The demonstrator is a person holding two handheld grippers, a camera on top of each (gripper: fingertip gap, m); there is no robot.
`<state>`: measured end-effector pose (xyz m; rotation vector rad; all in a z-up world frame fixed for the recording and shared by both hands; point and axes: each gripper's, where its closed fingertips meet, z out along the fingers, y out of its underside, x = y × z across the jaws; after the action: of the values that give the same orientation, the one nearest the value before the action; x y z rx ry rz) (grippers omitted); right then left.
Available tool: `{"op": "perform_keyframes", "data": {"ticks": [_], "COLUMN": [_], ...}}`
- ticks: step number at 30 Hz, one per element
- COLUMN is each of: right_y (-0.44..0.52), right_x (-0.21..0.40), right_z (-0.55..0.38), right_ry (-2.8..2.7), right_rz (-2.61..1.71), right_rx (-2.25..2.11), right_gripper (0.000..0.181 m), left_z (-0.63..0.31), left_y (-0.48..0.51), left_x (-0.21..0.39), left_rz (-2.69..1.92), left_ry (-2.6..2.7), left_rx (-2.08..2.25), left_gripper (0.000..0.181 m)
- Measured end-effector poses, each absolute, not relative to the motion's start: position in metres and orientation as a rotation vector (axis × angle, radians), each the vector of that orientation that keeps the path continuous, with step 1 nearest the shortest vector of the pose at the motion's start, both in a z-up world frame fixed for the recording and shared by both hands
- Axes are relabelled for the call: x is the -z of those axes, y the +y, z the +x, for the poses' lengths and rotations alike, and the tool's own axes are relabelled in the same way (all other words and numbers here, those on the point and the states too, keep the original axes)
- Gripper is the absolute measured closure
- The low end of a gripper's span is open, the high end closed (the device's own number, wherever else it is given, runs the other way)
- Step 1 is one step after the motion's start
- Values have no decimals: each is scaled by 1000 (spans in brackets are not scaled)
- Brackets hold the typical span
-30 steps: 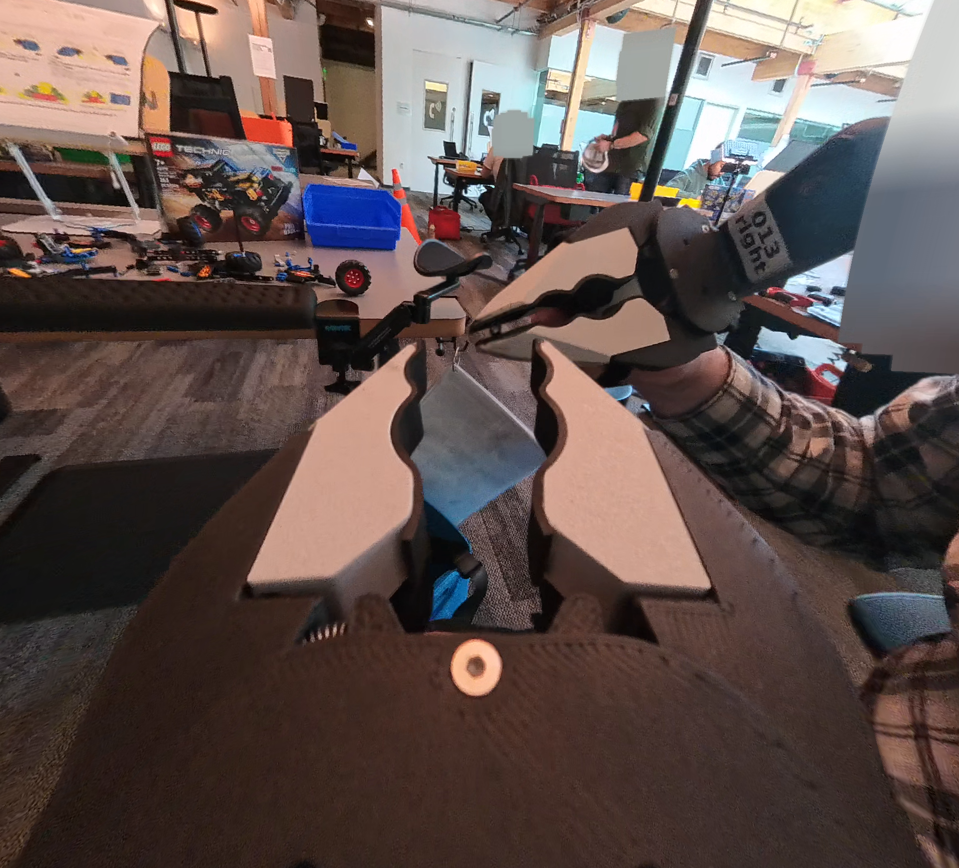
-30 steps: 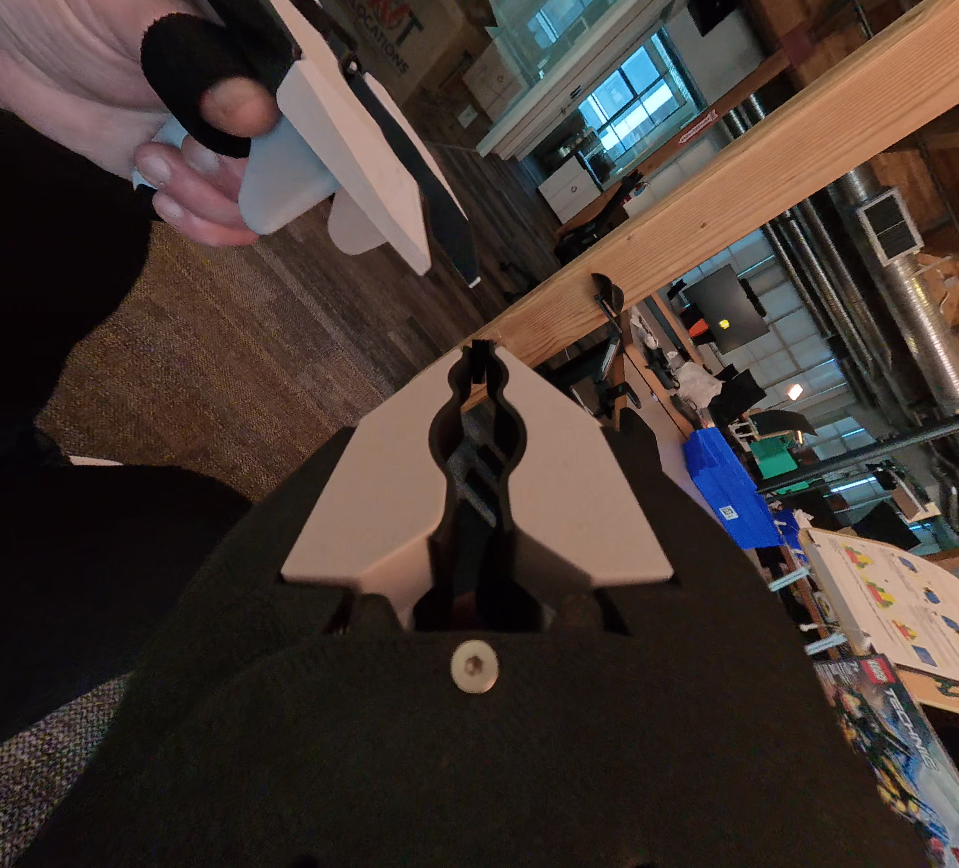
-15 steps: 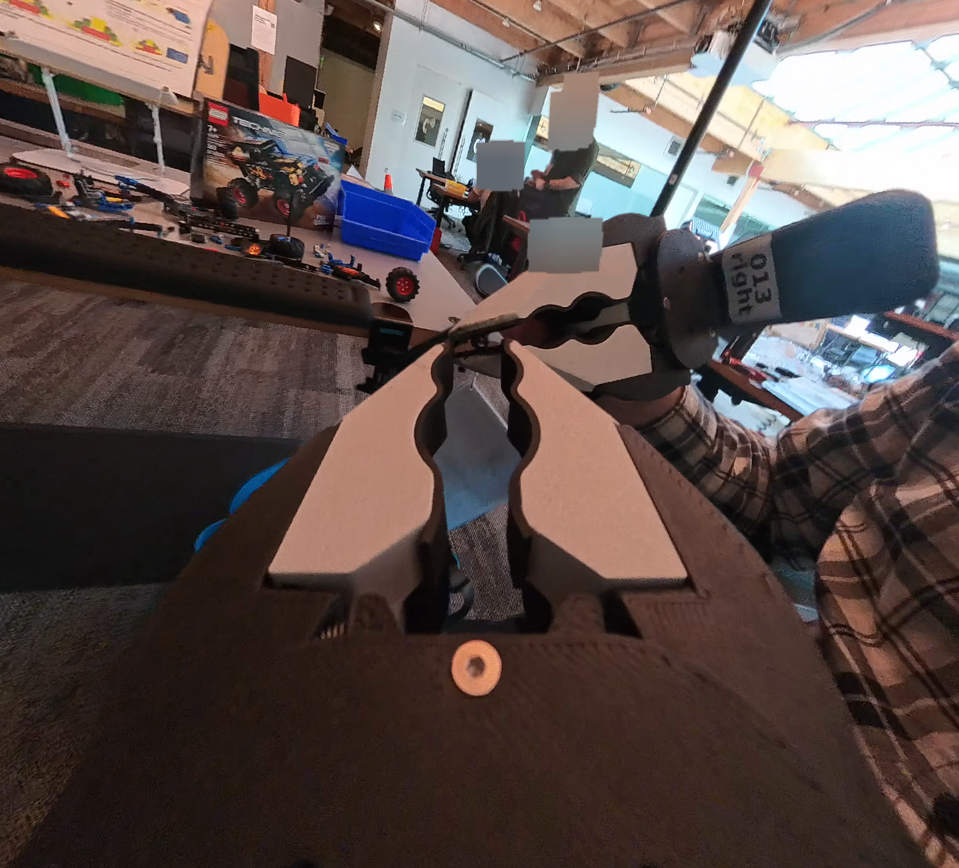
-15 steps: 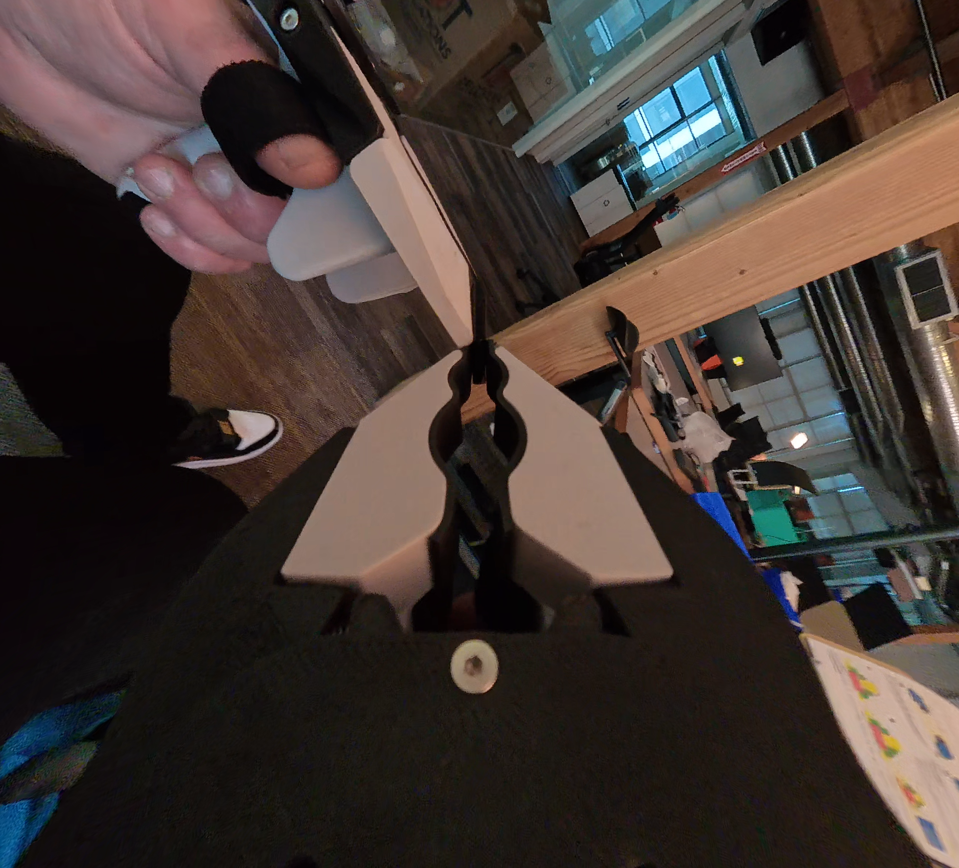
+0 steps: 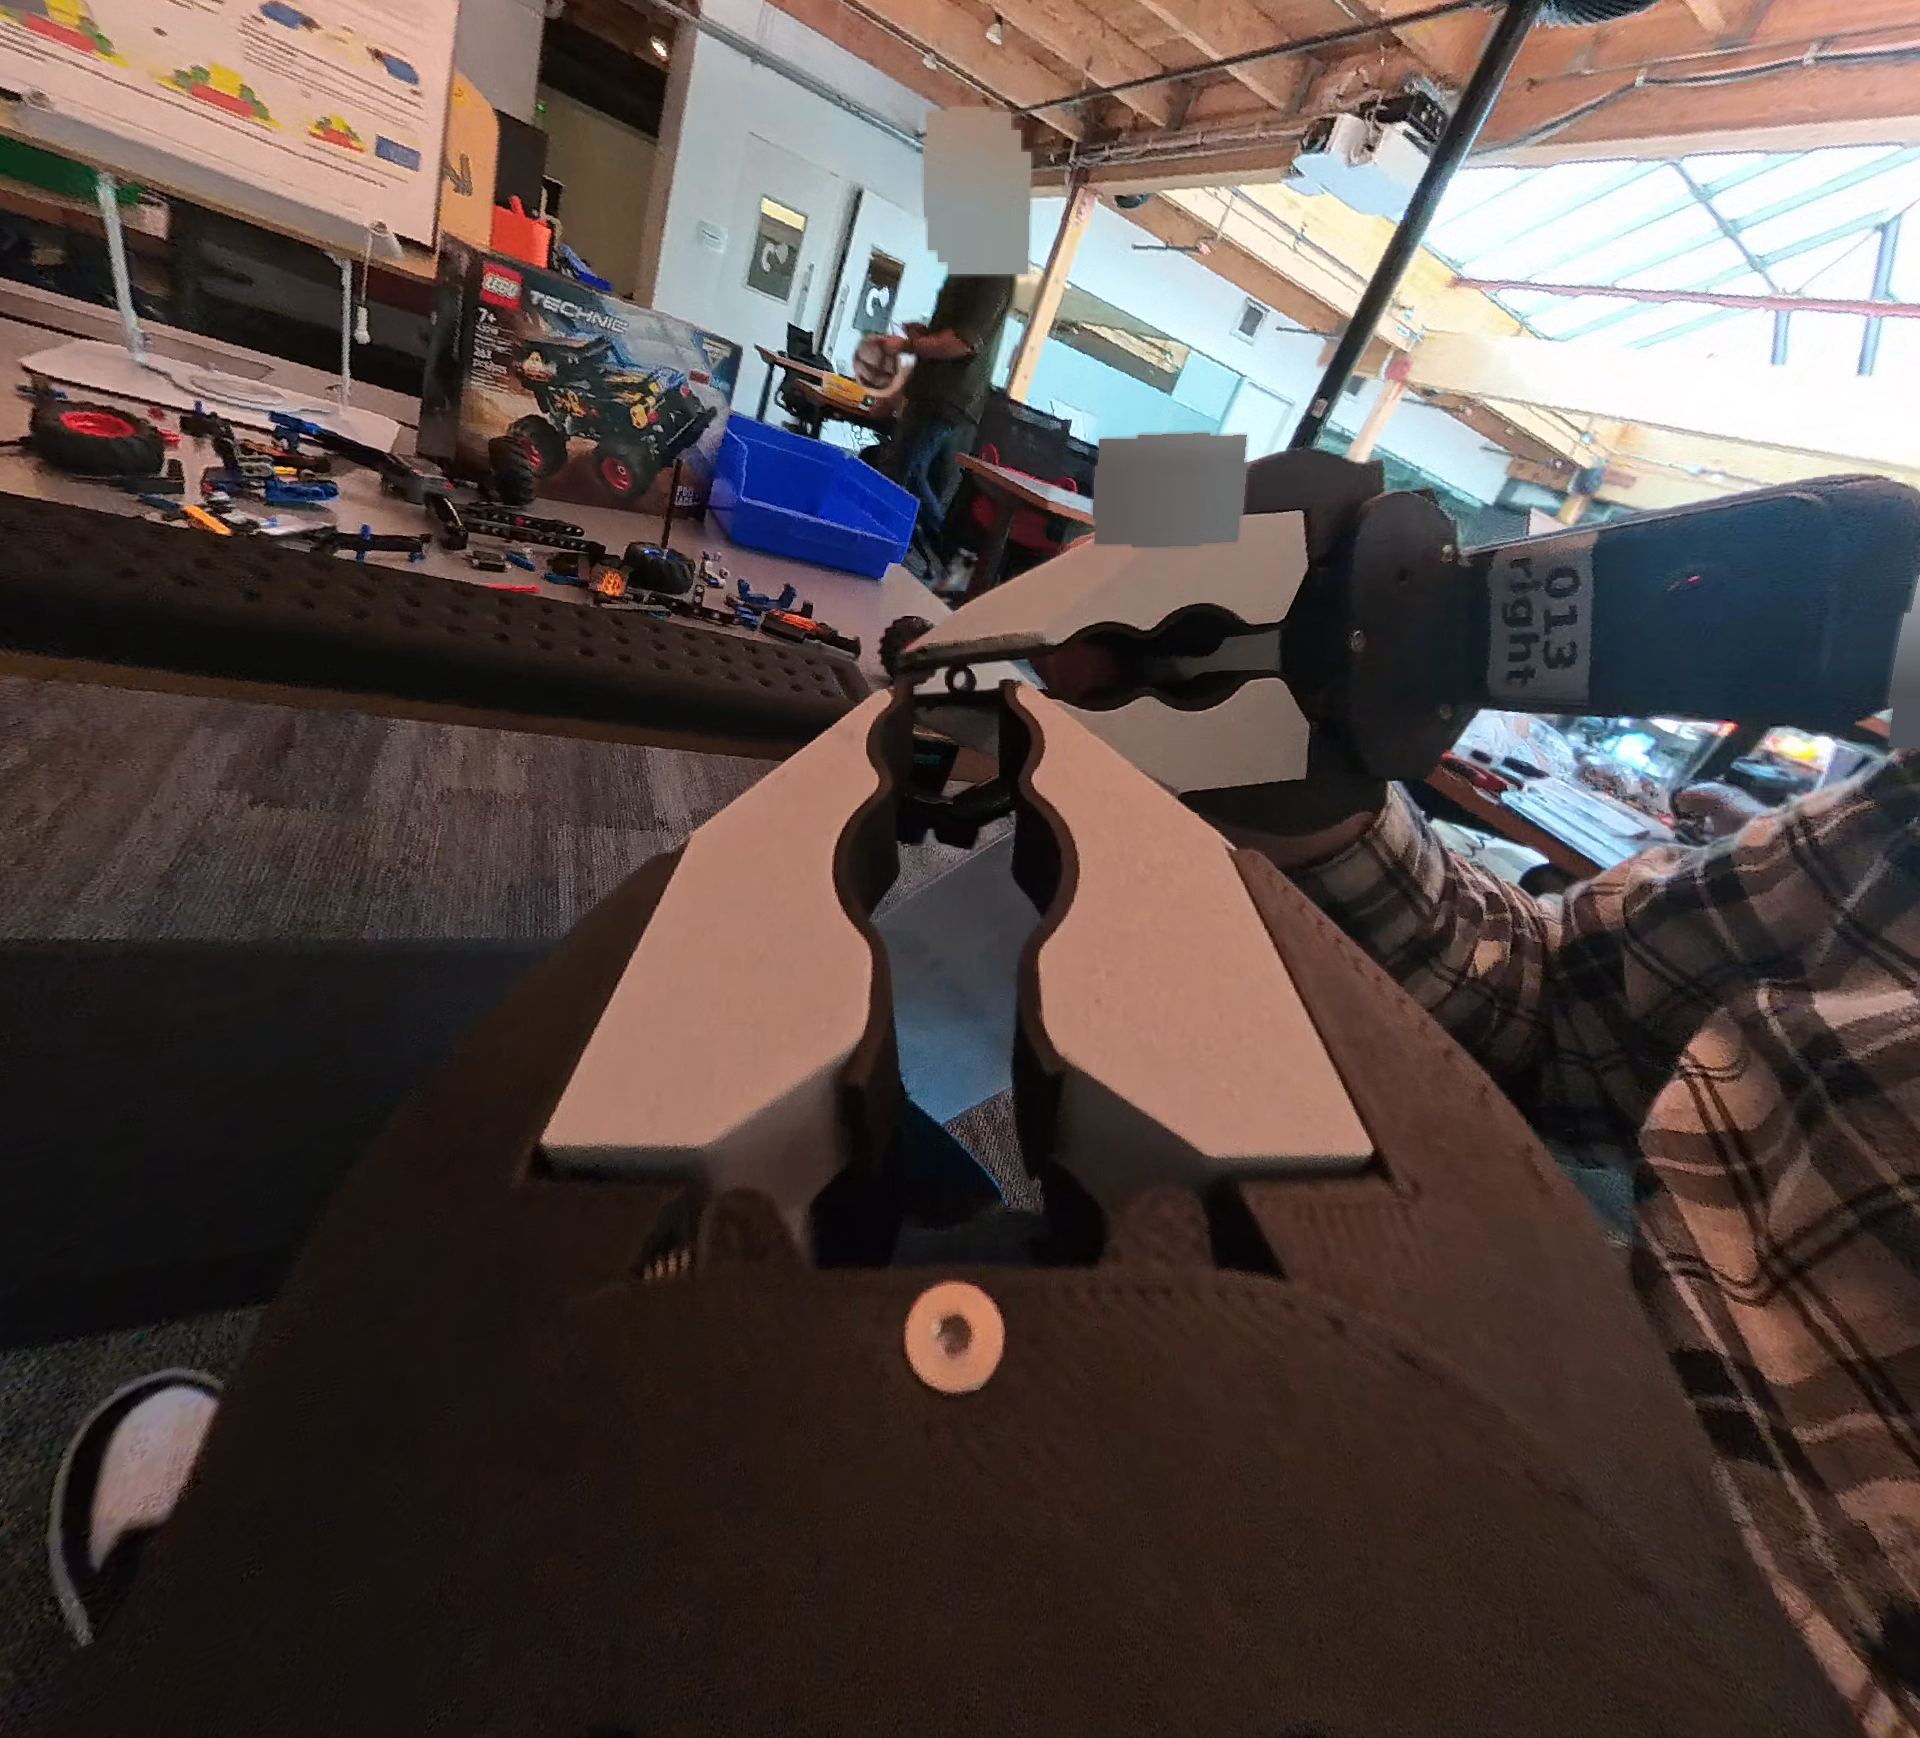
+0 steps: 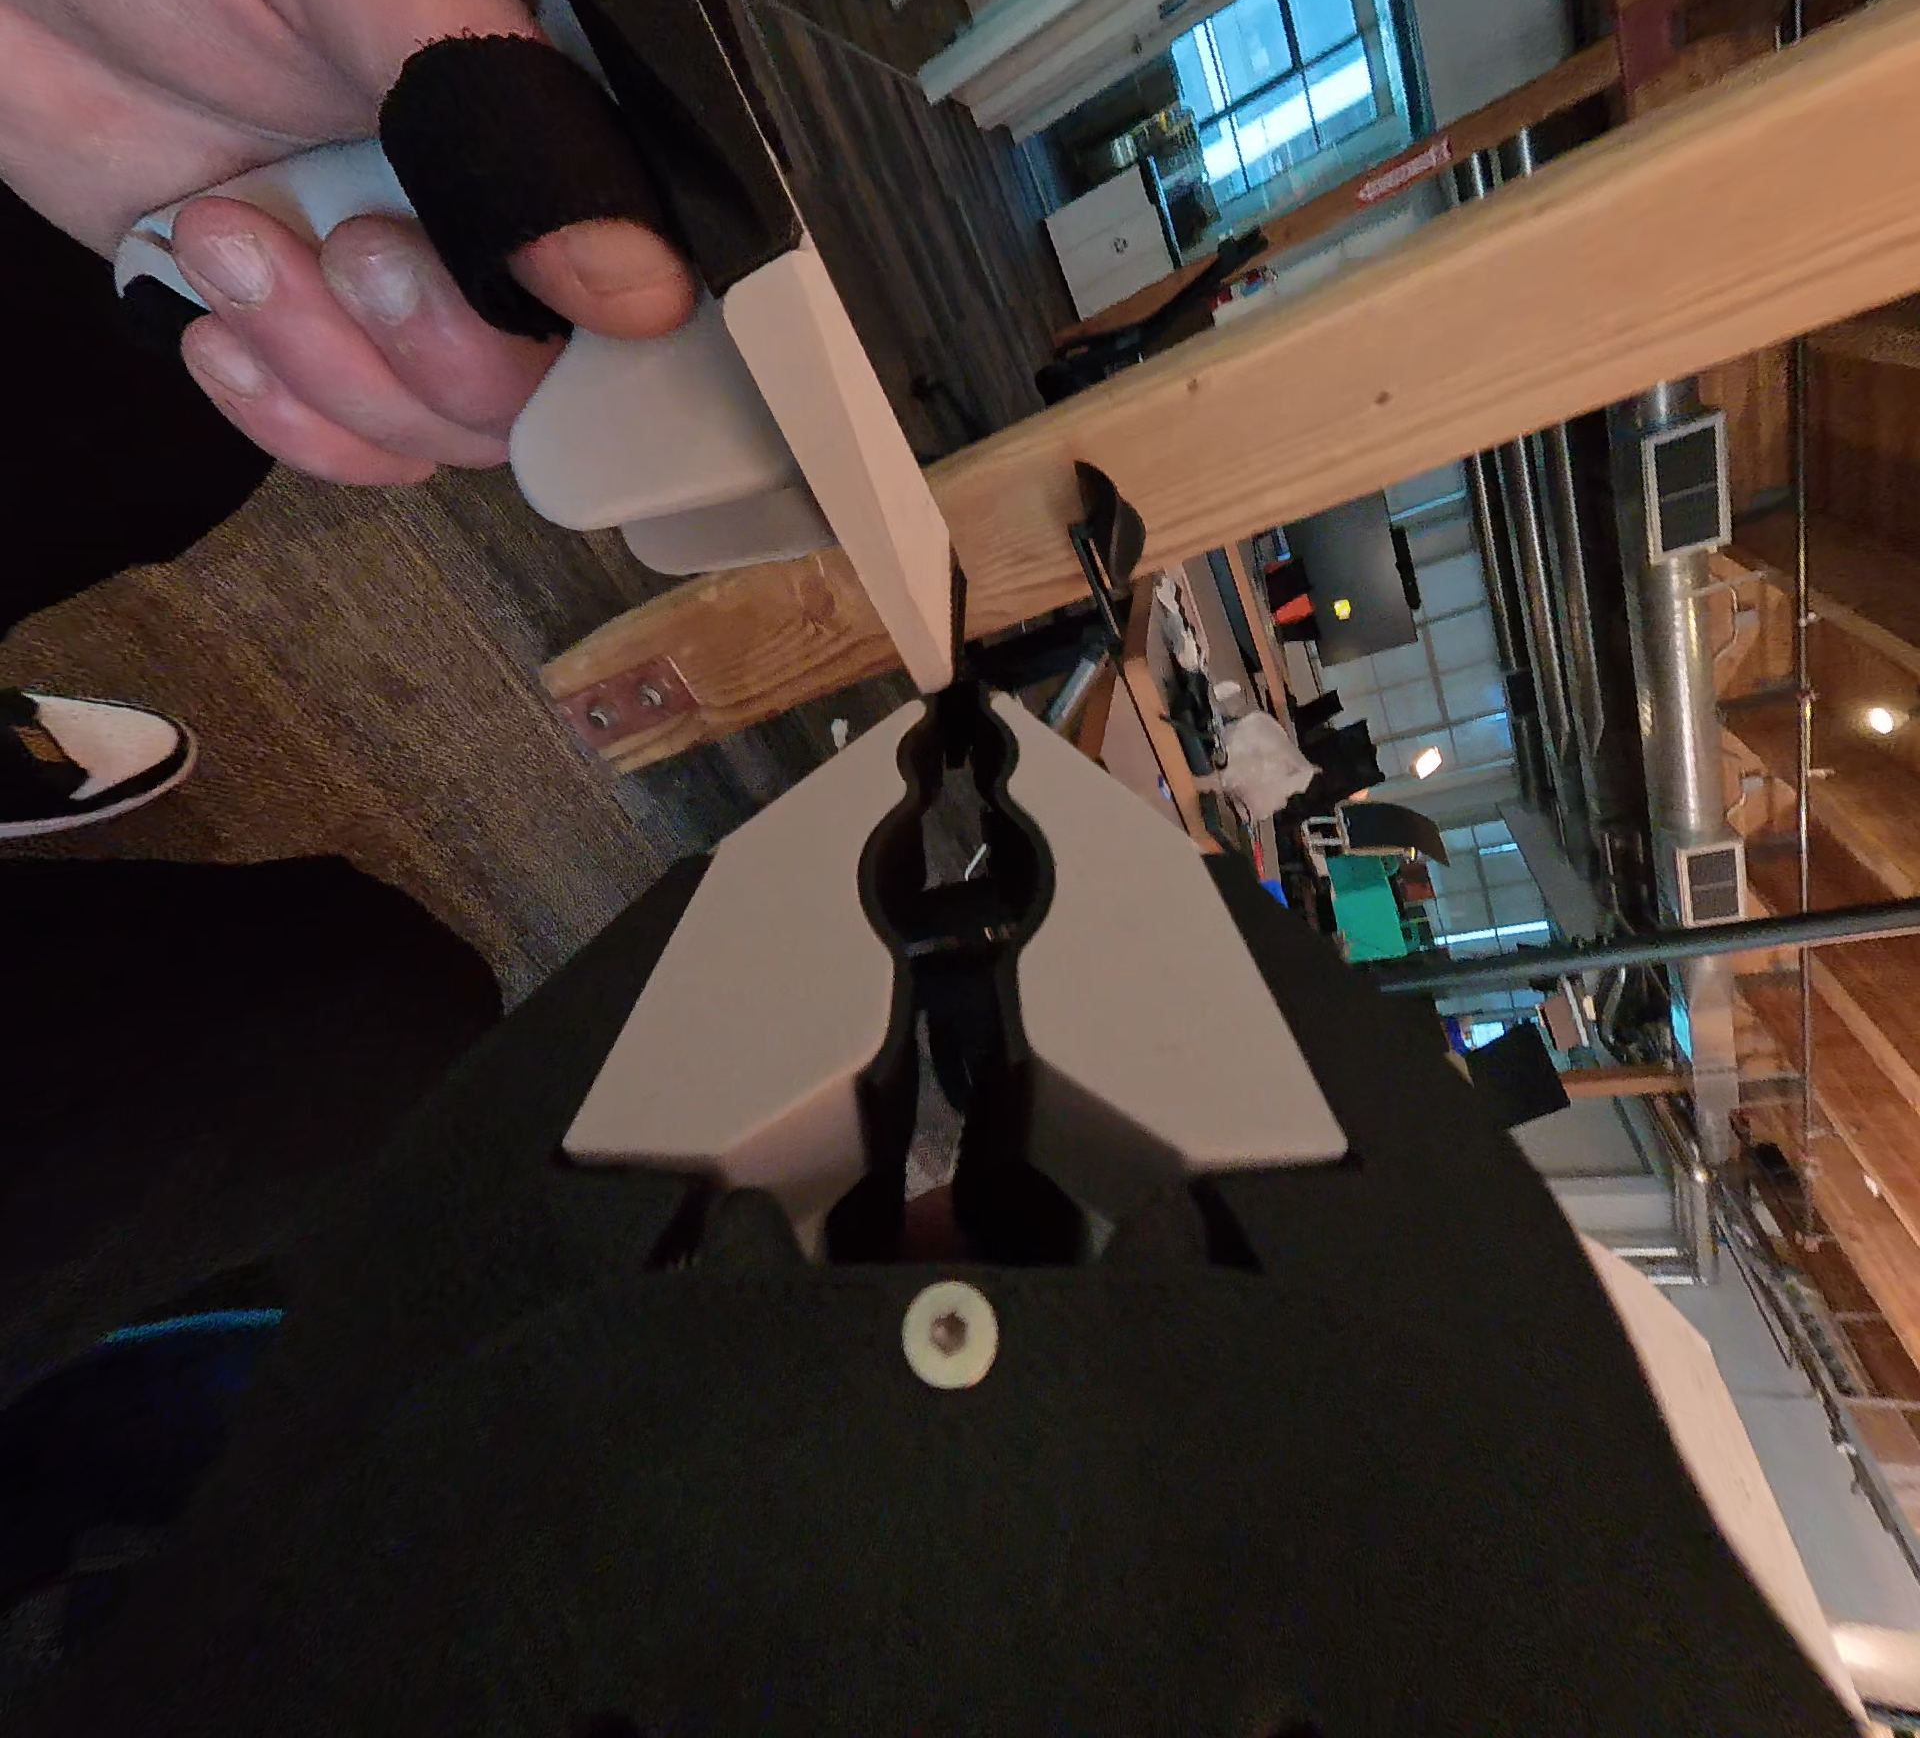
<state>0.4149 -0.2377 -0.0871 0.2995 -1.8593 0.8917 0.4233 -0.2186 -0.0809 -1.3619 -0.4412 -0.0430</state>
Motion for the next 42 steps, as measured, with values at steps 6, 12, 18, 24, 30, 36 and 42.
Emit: {"op": "perform_keyframes", "data": {"ticks": [6, 12, 18, 24, 30, 36, 42], "right_y": [-159, -18, 81, 105, 145, 185, 179], "right_x": [88, 116, 201, 239, 200, 192, 200], "right_z": [310, 159, 64, 37, 34, 38, 38], "right_ry": [-1871, -1975, -2148, -2236, -1939, -1791, -1852], "right_rz": [87, -519, -1150, -1275, -1184, -1209, -1179], "right_rx": [-857, -802, -868, -900, -954, -829, -772], "right_gripper": [178, 178, 178, 147, 181, 181, 176], "left_z": [316, 203, 115, 44, -14, -58, -73], "left_y": [-172, -138, -118, -95, -61, -7, 38], "left_x": [93, 110, 125, 139, 141, 132, 158], "left_rz": [-1448, -1531, -1585, -1648, -1678, -1743, -1923], "left_ry": [-444, -410, -353, -293, -192, -28, 236], "left_rx": [48, 22, 66, 106, 121, 133, 26], "left_gripper": [167, 163, 162, 158, 157, 156, 153]}}
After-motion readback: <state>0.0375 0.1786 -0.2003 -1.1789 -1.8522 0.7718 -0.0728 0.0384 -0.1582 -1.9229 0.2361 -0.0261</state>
